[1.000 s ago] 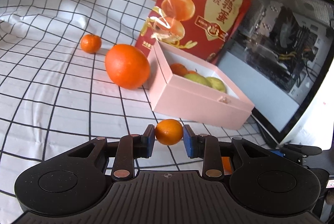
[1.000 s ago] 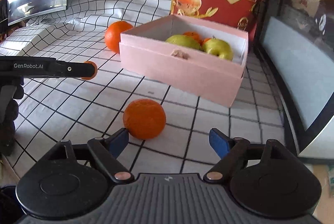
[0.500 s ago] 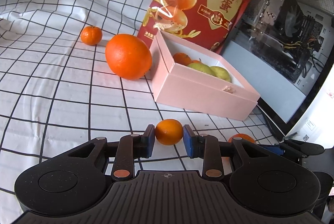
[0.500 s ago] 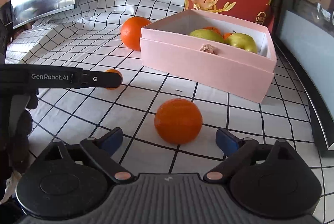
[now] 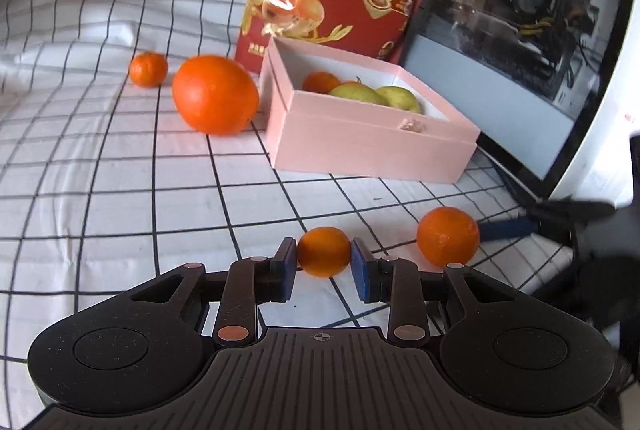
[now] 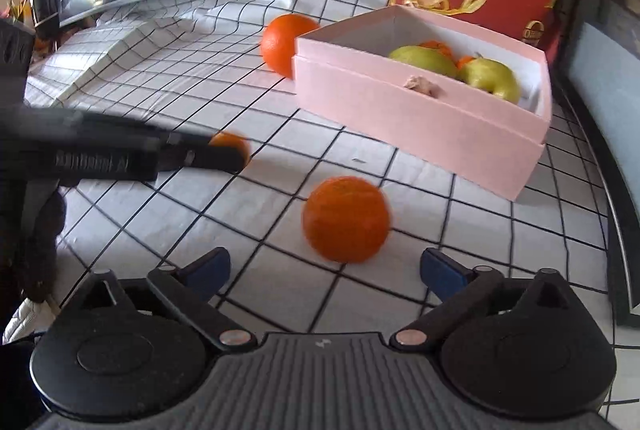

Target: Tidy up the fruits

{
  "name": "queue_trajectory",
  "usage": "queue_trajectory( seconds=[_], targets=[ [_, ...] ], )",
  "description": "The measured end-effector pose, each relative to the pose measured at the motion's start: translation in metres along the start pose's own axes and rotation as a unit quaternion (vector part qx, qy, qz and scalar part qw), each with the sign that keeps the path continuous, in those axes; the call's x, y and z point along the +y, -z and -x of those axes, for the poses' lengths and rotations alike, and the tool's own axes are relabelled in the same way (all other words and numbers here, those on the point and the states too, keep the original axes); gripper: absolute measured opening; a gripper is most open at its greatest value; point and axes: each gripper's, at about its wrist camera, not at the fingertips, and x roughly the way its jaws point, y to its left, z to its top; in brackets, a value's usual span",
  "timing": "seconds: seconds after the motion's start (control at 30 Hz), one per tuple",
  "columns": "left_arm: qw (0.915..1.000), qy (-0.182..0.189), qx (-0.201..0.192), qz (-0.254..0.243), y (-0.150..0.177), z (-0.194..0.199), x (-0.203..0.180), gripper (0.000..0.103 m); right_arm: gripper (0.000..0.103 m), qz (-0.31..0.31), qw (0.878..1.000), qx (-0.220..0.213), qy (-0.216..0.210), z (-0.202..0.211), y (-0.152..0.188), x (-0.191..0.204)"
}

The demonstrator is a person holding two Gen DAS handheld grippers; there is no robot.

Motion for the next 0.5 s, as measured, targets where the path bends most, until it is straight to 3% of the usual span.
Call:
queue_trajectory(
  seconds=[0.17,0.33,0.5],
  targets=[
    [0.9996,0.004,0.0,-0.027,0.003,0.003,-0.015,0.034,0.092,-0.054,0.998,-0.015,0.024,-0.004,-0.006,-0.021],
    [0.9991,0.002,0.007,-0.041,0.006,0.0,-0.023,0.034,0.08,-0.057,0.998,-0.027,0.019,-0.004,-0.006,-0.021],
    [0.9994,0.002,0.006,-0.035,0.006,0.001,-0.022,0.034,0.055,-0.041,0.998,-0.037,0.007,0.0,-0.003,-0.014]
  ],
)
